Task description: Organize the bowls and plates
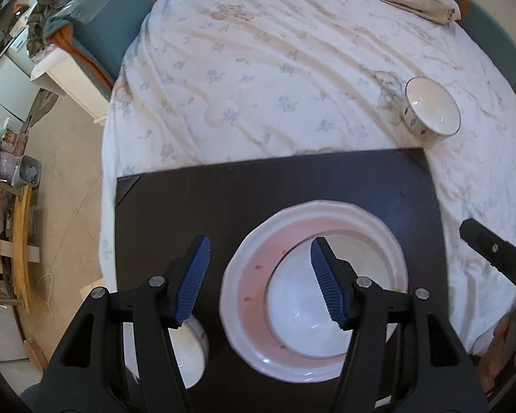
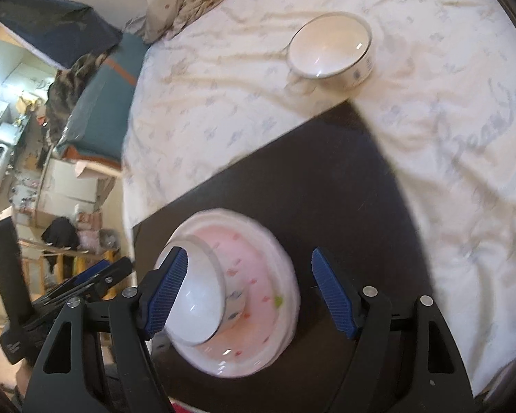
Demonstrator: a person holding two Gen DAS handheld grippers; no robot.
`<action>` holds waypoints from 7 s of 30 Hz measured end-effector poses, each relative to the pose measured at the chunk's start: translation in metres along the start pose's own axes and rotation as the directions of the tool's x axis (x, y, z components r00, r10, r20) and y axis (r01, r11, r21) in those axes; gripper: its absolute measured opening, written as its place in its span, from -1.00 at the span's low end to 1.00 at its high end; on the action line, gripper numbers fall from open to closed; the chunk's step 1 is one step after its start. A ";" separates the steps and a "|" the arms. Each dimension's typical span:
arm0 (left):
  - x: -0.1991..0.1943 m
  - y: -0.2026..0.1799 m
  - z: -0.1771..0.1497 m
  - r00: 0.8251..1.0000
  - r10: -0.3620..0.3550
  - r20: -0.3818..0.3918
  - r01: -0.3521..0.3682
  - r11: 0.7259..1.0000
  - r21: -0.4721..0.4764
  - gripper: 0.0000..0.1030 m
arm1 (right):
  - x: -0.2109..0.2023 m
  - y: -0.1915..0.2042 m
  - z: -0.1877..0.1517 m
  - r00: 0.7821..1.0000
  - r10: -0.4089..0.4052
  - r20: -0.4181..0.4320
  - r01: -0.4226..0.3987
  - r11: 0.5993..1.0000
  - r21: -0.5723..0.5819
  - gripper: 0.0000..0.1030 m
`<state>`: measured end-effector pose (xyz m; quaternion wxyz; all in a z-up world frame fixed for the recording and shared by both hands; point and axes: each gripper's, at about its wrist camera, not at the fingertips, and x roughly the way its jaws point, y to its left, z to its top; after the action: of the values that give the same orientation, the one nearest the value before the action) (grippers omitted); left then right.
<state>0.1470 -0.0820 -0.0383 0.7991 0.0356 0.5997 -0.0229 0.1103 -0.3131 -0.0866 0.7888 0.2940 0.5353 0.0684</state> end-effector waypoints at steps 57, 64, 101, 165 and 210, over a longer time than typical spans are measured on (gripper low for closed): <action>0.146 -0.205 0.163 0.964 -0.234 -0.123 0.244 0.967 0.068 -0.82 | 0.060 -0.141 0.167 0.998 -0.031 0.056 0.012 0.952 0.306 -0.66; 0.132 -0.197 0.158 0.970 -0.202 -0.137 0.213 0.975 0.071 -0.87 | 0.052 -0.131 0.165 0.999 -0.017 0.044 0.004 0.959 0.282 -0.66; 0.144 -0.193 0.126 0.976 -0.055 -0.210 0.097 0.976 0.194 -0.83 | 0.072 -0.107 0.127 0.982 -0.113 -0.153 0.126 0.989 0.072 -0.55; -0.004 0.006 -0.026 0.984 -0.072 -0.165 0.085 0.994 0.071 -0.85 | -0.005 0.099 -0.043 0.978 -0.137 -0.157 0.072 0.929 -0.362 -0.71; 0.020 0.004 -0.035 0.980 -0.023 -0.195 0.041 0.995 0.088 -0.14 | 0.021 0.083 -0.048 0.952 -0.207 -0.226 0.122 0.932 -0.342 -0.64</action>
<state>0.1192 -0.0754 -0.0673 0.7338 0.0647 0.6736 -0.0599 0.0934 -0.2176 -0.0714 0.7529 0.1028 0.6377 0.1262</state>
